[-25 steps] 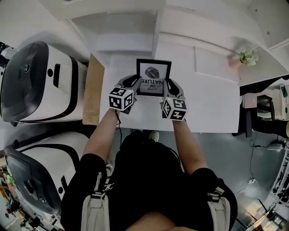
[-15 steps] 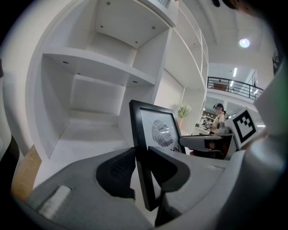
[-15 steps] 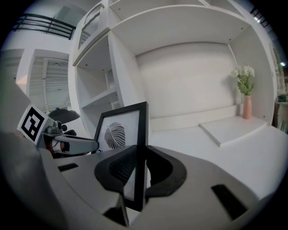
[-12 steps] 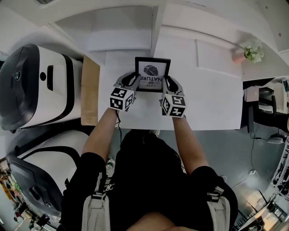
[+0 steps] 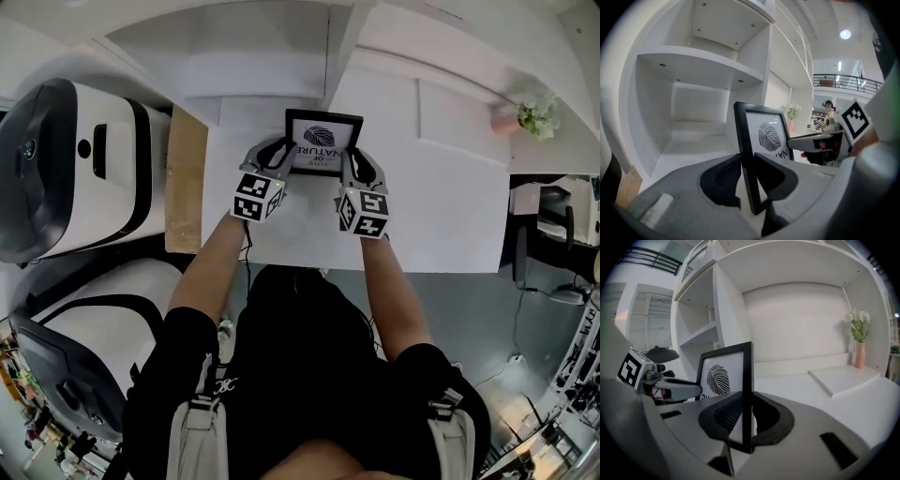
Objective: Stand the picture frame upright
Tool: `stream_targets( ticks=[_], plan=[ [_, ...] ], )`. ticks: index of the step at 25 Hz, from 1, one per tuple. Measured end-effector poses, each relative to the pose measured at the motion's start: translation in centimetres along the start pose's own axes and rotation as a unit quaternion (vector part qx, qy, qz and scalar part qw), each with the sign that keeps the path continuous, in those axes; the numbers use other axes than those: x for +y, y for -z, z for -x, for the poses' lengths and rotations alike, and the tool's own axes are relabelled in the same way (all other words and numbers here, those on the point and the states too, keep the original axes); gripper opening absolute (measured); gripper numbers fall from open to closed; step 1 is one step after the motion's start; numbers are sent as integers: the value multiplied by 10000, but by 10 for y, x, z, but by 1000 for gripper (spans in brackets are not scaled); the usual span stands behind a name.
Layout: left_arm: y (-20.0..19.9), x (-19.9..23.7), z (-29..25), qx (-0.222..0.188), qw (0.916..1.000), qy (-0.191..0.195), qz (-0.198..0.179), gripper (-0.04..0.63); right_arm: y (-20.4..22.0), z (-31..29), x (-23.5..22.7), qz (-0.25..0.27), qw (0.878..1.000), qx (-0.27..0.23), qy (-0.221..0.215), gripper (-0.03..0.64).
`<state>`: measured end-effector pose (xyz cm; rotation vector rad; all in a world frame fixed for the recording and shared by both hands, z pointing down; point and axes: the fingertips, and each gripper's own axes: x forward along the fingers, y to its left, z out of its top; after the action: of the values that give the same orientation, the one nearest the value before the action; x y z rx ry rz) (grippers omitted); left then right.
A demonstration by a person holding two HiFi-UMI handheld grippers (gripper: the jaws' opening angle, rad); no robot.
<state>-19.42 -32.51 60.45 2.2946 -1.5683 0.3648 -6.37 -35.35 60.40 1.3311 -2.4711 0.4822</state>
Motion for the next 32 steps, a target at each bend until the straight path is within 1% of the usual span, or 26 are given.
stream_targets(
  ticks=[6,11,16,23,26,29,32],
  plan=[
    [0,1,-1,-83,9999,31,-98,98,3,-6,-2,4,10000,56,13,67],
    [0,1,-2,-150,9998,124,5,98,4,-7,-2,3,10000,79,4,71],
    [-1,0,-1,-106,9998,21,-188,106,3,-7,-2,11,9999,126,-31,72],
    [1,1,0,-107,9995,-139,-256,114,8,-6,-3,-46,9998,182,16,80],
    [3,2,4,-133,9995,-170,-215,136,9,-3,-4,-117,9998,141,10,98],
    [1,1,7,-199,9996,-114,-171,174,8,0,-2,-157,9998,84,-49,110],
    [-3,-1,12,-265,9994,-118,-201,179,3,4,-3,-165,9999,-16,-40,110]
  ],
)
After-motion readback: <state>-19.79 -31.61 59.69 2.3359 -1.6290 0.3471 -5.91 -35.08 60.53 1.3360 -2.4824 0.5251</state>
